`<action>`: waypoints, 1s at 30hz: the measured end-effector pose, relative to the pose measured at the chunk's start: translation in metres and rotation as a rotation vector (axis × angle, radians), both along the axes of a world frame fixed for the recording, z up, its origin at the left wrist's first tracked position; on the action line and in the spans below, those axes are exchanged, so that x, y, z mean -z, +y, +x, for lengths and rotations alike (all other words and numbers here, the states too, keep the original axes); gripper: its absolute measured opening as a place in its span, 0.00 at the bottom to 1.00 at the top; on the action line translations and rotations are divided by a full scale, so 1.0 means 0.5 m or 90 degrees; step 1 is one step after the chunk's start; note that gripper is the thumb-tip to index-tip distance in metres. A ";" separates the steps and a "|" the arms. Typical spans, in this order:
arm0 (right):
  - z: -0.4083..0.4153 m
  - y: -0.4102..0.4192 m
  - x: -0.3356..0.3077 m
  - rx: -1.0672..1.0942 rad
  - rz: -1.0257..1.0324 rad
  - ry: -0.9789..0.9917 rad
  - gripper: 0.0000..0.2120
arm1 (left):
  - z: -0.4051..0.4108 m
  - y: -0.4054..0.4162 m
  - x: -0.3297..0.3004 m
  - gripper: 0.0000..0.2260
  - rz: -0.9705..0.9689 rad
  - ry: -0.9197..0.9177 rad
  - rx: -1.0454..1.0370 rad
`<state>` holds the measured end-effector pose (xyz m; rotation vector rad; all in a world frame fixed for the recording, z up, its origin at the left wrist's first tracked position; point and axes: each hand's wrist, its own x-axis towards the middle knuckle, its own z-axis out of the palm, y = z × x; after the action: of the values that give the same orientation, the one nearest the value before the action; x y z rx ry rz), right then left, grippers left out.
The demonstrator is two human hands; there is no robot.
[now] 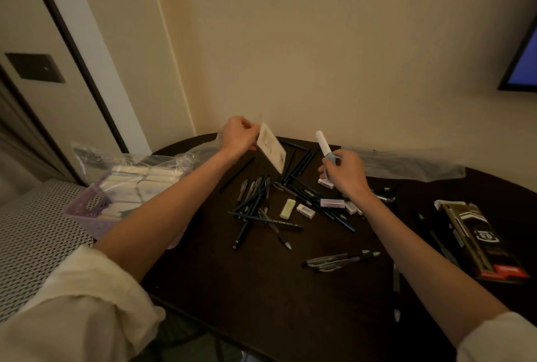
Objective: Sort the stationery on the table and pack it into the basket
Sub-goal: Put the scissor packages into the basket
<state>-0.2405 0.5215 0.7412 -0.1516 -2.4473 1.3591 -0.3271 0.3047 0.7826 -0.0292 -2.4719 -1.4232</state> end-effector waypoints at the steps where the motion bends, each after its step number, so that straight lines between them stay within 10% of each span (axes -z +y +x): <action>1: 0.006 0.000 -0.006 -0.004 -0.012 0.010 0.09 | 0.010 0.003 -0.003 0.07 -0.001 0.002 0.020; 11: 0.089 0.009 -0.081 -0.078 -0.088 0.170 0.07 | 0.123 -0.001 -0.021 0.02 -0.024 0.000 0.205; 30: 0.178 -0.011 -0.146 -0.226 0.363 0.154 0.08 | 0.235 0.001 0.026 0.06 -0.073 -0.021 0.321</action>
<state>-0.1515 0.5160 0.8142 0.5706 -2.6096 0.6827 -0.2097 0.3052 0.7695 -0.7019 -2.6886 -1.4572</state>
